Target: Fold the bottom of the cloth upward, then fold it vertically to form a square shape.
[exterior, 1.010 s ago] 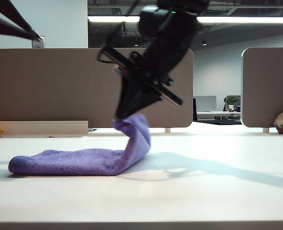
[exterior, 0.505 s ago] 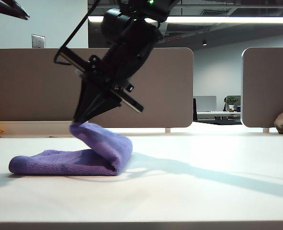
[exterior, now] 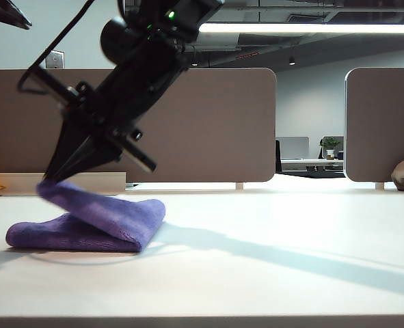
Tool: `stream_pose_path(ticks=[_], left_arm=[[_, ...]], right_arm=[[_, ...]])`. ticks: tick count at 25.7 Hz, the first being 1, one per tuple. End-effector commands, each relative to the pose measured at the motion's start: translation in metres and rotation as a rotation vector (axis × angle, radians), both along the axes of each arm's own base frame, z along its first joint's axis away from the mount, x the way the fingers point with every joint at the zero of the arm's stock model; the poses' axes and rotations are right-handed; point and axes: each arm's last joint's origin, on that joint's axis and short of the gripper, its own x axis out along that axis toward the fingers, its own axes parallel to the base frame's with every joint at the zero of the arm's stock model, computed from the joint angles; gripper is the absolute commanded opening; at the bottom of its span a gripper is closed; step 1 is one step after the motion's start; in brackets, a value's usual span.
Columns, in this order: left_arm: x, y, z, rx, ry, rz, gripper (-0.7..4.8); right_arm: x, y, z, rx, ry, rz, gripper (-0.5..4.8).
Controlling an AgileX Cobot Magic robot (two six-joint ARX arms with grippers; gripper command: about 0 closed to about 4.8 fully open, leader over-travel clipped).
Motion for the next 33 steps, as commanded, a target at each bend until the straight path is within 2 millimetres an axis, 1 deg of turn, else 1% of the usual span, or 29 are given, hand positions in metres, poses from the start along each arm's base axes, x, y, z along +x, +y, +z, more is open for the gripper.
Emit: stream_pose_path(ticks=[1, 6, 9, 10, 11, 12, 15, 16, 17, 18, 19, 20, 22, 23, 24, 26, 27, 30, 31, 33], left_arm=[[-0.003, 0.001, 0.004, 0.014, -0.042, 0.008, -0.06], [-0.006, 0.001, 0.006, 0.012, -0.053, 0.008, -0.06], [-0.006, 0.001, 0.006, 0.012, -0.05, 0.007, -0.06], [-0.006, 0.001, 0.006, 0.012, -0.051, 0.007, -0.06], [-0.007, 0.001, 0.006, 0.011, -0.053, 0.007, -0.06], [-0.008, 0.002, 0.007, 0.011, -0.058, 0.007, -0.06], [-0.01, 0.002, 0.009, 0.011, -0.081, 0.008, -0.06], [-0.012, 0.002, 0.01, 0.013, -0.094, 0.014, -0.06], [-0.013, 0.003, 0.011, 0.016, -0.098, 0.021, -0.06], [-0.013, 0.003, 0.011, 0.017, -0.1, 0.027, -0.06], [-0.014, 0.003, 0.012, 0.019, -0.107, 0.029, -0.06], [-0.016, 0.003, 0.013, 0.019, -0.116, 0.028, -0.06], [-0.02, 0.004, 0.015, 0.02, -0.137, 0.024, -0.06], [-0.022, 0.004, 0.016, 0.019, -0.151, 0.025, -0.06], [-0.025, 0.005, 0.018, 0.018, -0.165, 0.027, -0.06], [-0.03, 0.005, 0.02, 0.021, -0.195, 0.027, -0.06], [-0.036, 0.007, 0.023, 0.035, -0.227, 0.043, -0.06], [-0.046, 0.009, 0.027, 0.066, -0.294, 0.072, -0.06], [-0.05, 0.01, 0.028, 0.075, -0.318, 0.082, -0.06], [-0.06, 0.012, 0.031, 0.114, -0.391, 0.088, -0.06]], right_arm=[[-0.007, 0.01, -0.008, 0.005, 0.023, 0.027, -0.02], [-0.009, 0.018, -0.013, 0.032, 0.02, 0.047, -0.02], [-0.007, 0.021, -0.012, 0.062, 0.003, 0.036, 0.06], [-0.007, 0.022, -0.011, 0.071, -0.005, 0.036, 0.36], [-0.006, 0.023, -0.01, 0.083, -0.015, 0.036, 0.79], [-0.005, 0.024, -0.01, 0.091, -0.023, 0.037, 1.0], [-0.002, 0.023, -0.008, 0.107, -0.032, 0.028, 1.27], [0.0, 0.021, -0.008, 0.107, -0.022, 0.016, 1.97], [0.0, 0.021, -0.008, 0.107, -0.022, 0.013, 2.2], [0.001, 0.02, -0.008, 0.104, -0.024, 0.009, 2.25], [0.003, 0.019, -0.008, 0.105, -0.025, 0.005, 2.24], [0.004, 0.017, -0.008, 0.104, -0.024, 0.001, 2.03], [0.007, 0.01, -0.003, 0.095, -0.022, -0.008, 0.58], [0.009, 0.007, 0.0, 0.095, -0.034, -0.003, 0.08], [0.011, 0.002, 0.006, 0.095, -0.051, 0.001, -0.08], [0.013, -0.007, 0.017, 0.084, -0.089, -0.006, -0.09], [0.013, -0.017, 0.032, 0.053, -0.173, -0.01, -0.09], [0.009, -0.029, 0.06, 0.033, -0.3, 0.0, -0.09], [0.007, -0.034, 0.072, 0.045, -0.333, 0.001, -0.09], [-0.003, -0.046, 0.112, 0.116, -0.44, -0.014, -0.09]])
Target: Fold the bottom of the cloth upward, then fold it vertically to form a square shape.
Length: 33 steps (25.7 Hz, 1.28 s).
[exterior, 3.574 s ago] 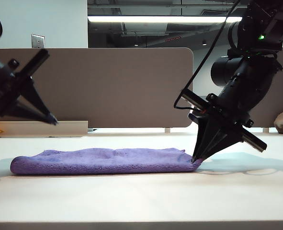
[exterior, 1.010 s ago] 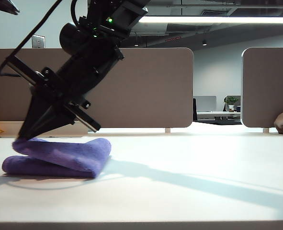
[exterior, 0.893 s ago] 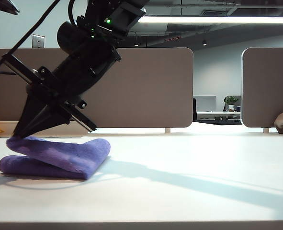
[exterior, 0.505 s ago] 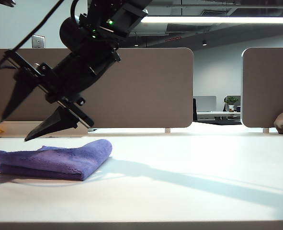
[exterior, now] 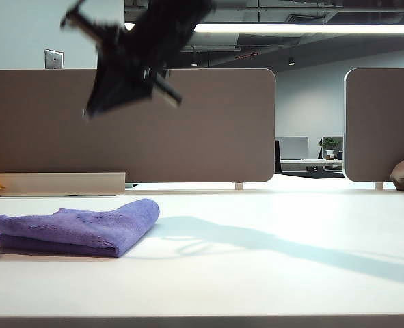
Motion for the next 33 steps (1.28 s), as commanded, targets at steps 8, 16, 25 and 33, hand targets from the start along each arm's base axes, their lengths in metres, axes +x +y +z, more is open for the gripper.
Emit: stream_pose_path(ticks=[8, 16, 25, 33], left_arm=[[-0.025, 0.004, 0.004, 0.093, -0.134, 0.021, -0.06], [-0.054, 0.011, 0.005, 0.102, -0.22, 0.112, -0.06], [-0.089, 0.017, 0.0, 0.111, -0.323, 0.172, -0.06], [-0.101, 0.019, -0.01, 0.136, -0.304, 0.171, -0.06]], right_arm=[[-0.044, -0.047, 0.117, 0.152, -0.371, -0.016, -0.09], [-0.075, -0.079, 0.161, 0.216, -0.489, -0.027, -0.09], [-0.135, -0.136, 0.19, 0.333, -0.608, -0.041, -0.09], [-0.197, -0.199, 0.185, 0.393, -0.734, -0.134, -0.09]])
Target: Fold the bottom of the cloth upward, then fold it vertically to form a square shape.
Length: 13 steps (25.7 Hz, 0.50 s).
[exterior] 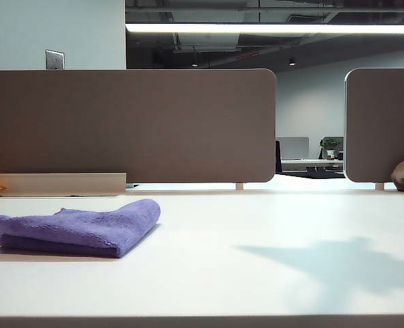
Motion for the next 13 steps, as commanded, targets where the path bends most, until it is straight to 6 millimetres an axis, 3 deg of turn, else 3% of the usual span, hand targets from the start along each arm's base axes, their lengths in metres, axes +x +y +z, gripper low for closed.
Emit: stream_pose_path(ticks=[1, 8, 13], left_arm=[[-0.002, 0.001, -0.002, 0.008, 0.013, 0.013, -0.06], [0.004, 0.001, -0.011, 0.037, 0.045, 0.042, -0.06], [0.026, -0.002, -0.031, 0.028, 0.061, 0.042, -0.06]], right_arm=[[-0.025, -0.027, -0.004, 0.046, -0.057, -0.065, -0.09], [-0.062, -0.066, -0.027, 0.092, -0.107, -0.135, -0.09], [-0.082, -0.087, -0.057, 0.121, -0.131, -0.156, -0.09]])
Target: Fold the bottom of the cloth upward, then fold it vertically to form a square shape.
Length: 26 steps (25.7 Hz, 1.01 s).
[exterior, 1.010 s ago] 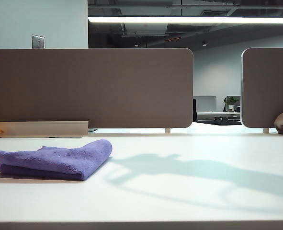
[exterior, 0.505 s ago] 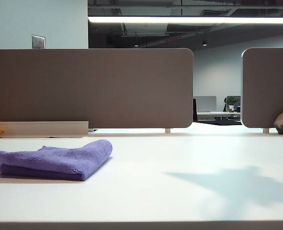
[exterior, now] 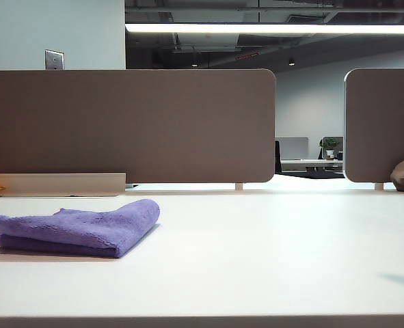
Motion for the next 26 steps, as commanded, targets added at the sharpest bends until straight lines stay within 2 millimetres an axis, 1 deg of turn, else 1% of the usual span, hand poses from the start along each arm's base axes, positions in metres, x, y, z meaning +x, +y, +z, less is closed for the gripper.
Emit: stream_pose_path(ticks=[1, 2, 4, 9, 11, 18, 19, 20, 23, 26], left_arm=[[0.014, -0.002, -0.011, -0.007, -0.024, 0.004, -0.06], [0.018, -0.002, -0.015, -0.006, -0.02, 0.004, -0.06], [0.029, -0.004, -0.031, -0.002, 0.01, 0.004, -0.06], [0.042, -0.006, -0.05, 0.002, 0.039, 0.001, -0.06], [0.049, -0.007, -0.063, 0.01, 0.053, 0.004, -0.06], [0.061, -0.008, -0.089, 0.018, 0.091, 0.004, -0.06], [0.063, -0.009, -0.094, 0.019, 0.1, 0.004, -0.06], [0.065, -0.009, -0.102, 0.021, 0.111, 0.004, -0.06], [0.07, -0.01, -0.115, 0.021, 0.116, 0.005, -0.06], [0.074, -0.01, -0.124, 0.02, 0.109, 0.005, -0.06]], right_arm=[[-0.009, -0.01, -0.014, 0.033, -0.02, -0.028, -0.09], [-0.011, -0.012, -0.019, 0.037, -0.016, -0.029, -0.09], [-0.019, -0.02, -0.034, 0.055, -0.03, -0.052, -0.09], [-0.02, -0.023, -0.057, 0.046, -0.021, -0.069, -0.09], [-0.018, -0.02, -0.079, 0.018, 0.007, -0.065, -0.09], [-0.007, -0.01, -0.125, 0.015, 0.009, -0.061, -0.09], [-0.006, -0.008, -0.133, 0.018, 0.007, -0.058, -0.08], [-0.002, -0.004, -0.146, 0.021, 0.005, -0.054, -0.09], [0.003, 0.001, -0.169, 0.065, 0.03, -0.052, -0.08], [0.007, 0.005, -0.187, 0.098, 0.039, -0.044, -0.08]])
